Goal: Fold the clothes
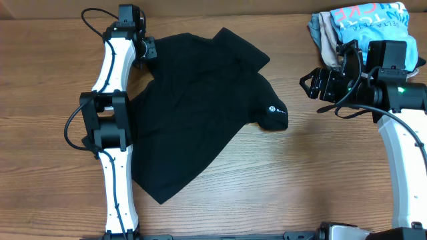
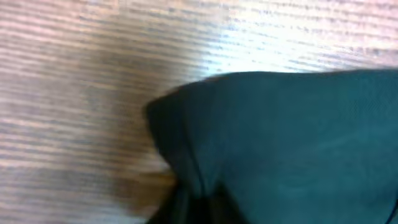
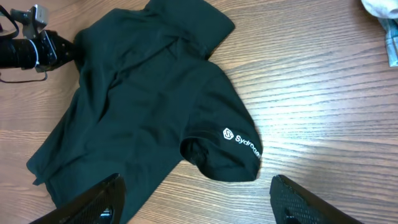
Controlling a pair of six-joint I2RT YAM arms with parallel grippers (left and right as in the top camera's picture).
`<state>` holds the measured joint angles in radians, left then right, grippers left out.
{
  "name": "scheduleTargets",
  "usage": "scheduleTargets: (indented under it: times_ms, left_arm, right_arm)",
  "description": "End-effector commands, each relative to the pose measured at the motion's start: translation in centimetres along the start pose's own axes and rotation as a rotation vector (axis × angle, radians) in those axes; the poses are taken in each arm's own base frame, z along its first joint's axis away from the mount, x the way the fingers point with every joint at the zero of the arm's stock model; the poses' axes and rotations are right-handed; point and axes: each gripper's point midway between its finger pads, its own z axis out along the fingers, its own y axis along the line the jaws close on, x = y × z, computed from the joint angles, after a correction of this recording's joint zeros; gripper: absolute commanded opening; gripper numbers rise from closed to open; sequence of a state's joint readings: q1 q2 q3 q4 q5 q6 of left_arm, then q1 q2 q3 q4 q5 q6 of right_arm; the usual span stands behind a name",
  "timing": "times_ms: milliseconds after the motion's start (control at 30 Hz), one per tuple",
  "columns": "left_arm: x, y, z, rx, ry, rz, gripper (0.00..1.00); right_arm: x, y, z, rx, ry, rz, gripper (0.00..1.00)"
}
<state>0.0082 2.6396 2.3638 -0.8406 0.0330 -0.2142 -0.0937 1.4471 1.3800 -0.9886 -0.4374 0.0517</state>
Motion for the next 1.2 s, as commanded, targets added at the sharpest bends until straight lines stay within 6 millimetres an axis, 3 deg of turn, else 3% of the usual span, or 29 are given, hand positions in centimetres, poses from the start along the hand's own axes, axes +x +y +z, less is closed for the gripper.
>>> scheduleTargets:
  times_ms: [0,167,333,400,433,467,533,733,833,933,967,1000,1033,1167]
  left_arm:
    - [-0.6,1.1,1.2,-0.046,-0.035,-0.011,0.04]
    - [-6.4,0.8,-2.1,-0.065,-0.223,0.002,0.04]
    - [-14.4,0.6,-8.7,-0.087,-0.524,-0.027,0.05]
    - [-16.3,0.3,-10.7,-0.072,-0.605,-0.033,0.32]
    - [-16.8,0.2,-11.5,-0.065,-0.625,-0.036,0.51]
    - [-17.0,-0.1,-12.3,-0.051,-0.628,-0.032,0.77]
    - [-16.7,-0.6,-13.0,-0.025,-0.607,-0.021,0.98]
    - [-13.6,-3.9,-17.3,0.143,-0.458,0.032,1.00]
    - [-10.2,-6.1,-21.0,0.277,-0.343,0.059,1.00]
    - [-7.7,-6.9,-24.0,0.313,-0.267,0.065,1.00]
    - [-7.1,-7.0,-25.1,0.315,-0.253,0.067,1.00]
    - [-5.8,-7.1,-27.6,0.312,-0.236,0.084,1.00]
    - [-4.3,-7.1,-30.7,0.311,-0.221,0.086,1.00]
    - [-1.2,-6.2,-36.3,0.279,-0.206,0.093,1.00]
  right_arm:
    - [-0.4,0.2,-0.2,0.002,-0.009,-0.013,0.78]
    - [-0.4,0.2,-0.2,0.001,-0.006,-0.012,0.75]
    - [-0.3,0.1,0.0,0.002,0.001,-0.009,0.75]
    - [-0.3,0.0,0.3,0.003,0.008,-0.005,0.75]
    - [-0.2,-0.1,0.4,0.004,0.011,-0.004,0.75]
    - [-0.2,-0.2,0.6,0.004,0.017,-0.001,0.75]
    - [-0.2,-0.3,0.8,0.005,0.020,0.000,0.75]
    - [-1.2,-0.4,0.8,0.015,-0.019,-0.017,0.79]
    - [-1.4,-0.5,0.8,0.020,-0.027,-0.021,0.79]
    - [-1.6,-1.0,0.8,0.047,-0.035,-0.022,0.78]
    - [-1.6,-1.0,0.8,0.048,-0.036,-0.021,0.79]
    - [-1.6,-1.0,0.8,0.051,-0.036,-0.015,0.79]
    - [-1.6,-1.1,0.8,0.051,-0.035,0.001,0.86]
    - [-1.6,-1.1,0.8,0.053,-0.037,0.043,0.88]
